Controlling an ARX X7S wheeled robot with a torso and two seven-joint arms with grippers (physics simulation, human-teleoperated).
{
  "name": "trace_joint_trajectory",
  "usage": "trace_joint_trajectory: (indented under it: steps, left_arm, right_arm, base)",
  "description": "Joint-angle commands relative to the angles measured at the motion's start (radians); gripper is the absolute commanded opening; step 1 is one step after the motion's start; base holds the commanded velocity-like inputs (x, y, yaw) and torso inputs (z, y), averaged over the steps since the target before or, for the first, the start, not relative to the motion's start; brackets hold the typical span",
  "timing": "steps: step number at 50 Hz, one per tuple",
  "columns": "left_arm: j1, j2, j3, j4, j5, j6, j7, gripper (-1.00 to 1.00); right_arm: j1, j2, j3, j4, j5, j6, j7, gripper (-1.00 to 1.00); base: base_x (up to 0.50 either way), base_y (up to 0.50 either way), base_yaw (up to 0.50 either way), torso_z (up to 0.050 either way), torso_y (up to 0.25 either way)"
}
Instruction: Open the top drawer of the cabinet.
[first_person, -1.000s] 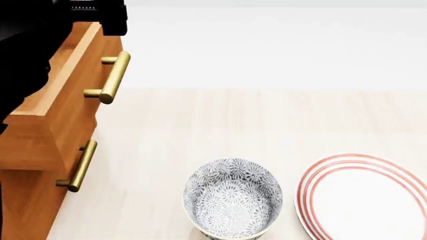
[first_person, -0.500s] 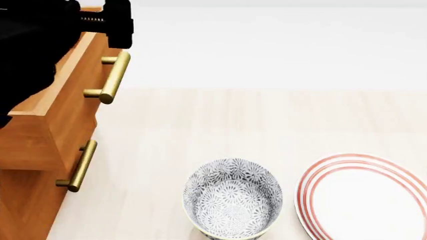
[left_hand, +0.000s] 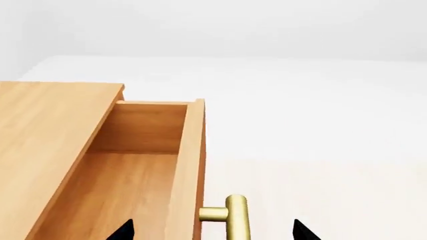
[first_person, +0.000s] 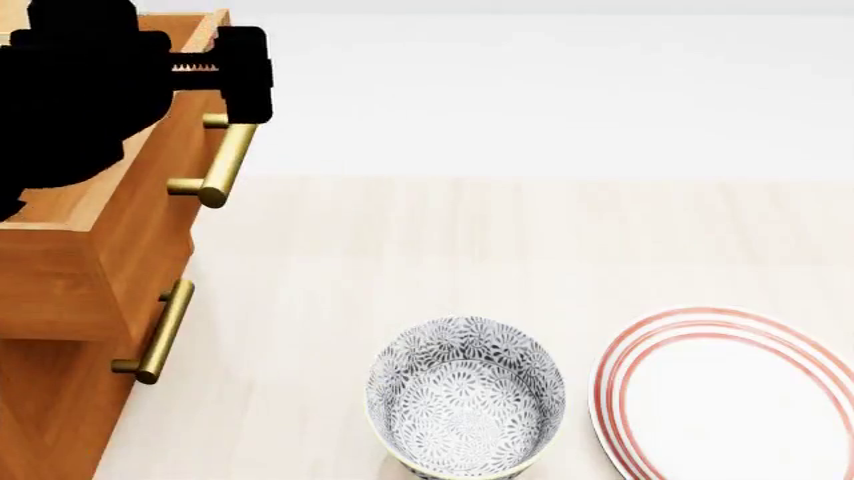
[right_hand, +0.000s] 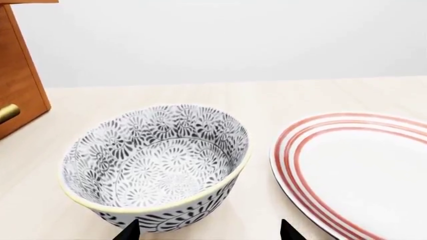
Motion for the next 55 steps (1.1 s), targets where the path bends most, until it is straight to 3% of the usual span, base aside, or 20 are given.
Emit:
trace_joint_trajectory:
  steps: [1, 9, 19, 32, 43, 55]
  left_arm:
    - [-0.073, 0.027, -0.08, -0.12, -0.039, 0.009, -0.025, 1.0]
    - [-0.124, 0.03, -0.144, -0.2, -0.089, 0.024, -0.08, 1.0]
    - [-0.24, 0.022, -0.246, -0.432, -0.155, 0.139, -0.11, 1.0]
    - [-0.283, 0.018, -0.325, -0.563, -0.182, 0.194, -0.166, 1.0]
    - [-0.275, 0.014, -0.376, -0.565, -0.074, 0.215, -0.184, 1.0]
    - [-0.251, 0.022, -0.506, -0.565, 0.044, 0.2, -0.175, 1.0]
  right_arm:
    - [-0.003, -0.015, 0.02, -0.004, -0.014, 0.003, -0.019, 1.0]
    - [0.0, -0.017, 0.018, 0.006, -0.014, -0.004, -0.021, 1.0]
    - [-0.002, -0.012, 0.016, -0.007, -0.008, 0.008, -0.014, 1.0]
    - [0.003, -0.013, 0.015, 0.005, -0.007, 0.0, -0.014, 1.0]
    - [0.008, -0.012, 0.018, 0.005, 0.005, 0.008, -0.01, 1.0]
    - [0.007, -0.01, 0.016, 0.005, 0.008, 0.007, -0.008, 1.0]
  base:
    - [0.0, 0.0, 0.0, 0.0, 0.0]
    - [0.0, 0.0, 0.0, 0.0, 0.0]
    - [0.0, 0.0, 0.0, 0.0, 0.0]
    - [0.0, 0.0, 0.0, 0.0, 0.0]
    - [0.0, 0.0, 0.0, 0.0, 0.0]
    - [0.0, 0.0, 0.0, 0.0, 0.0]
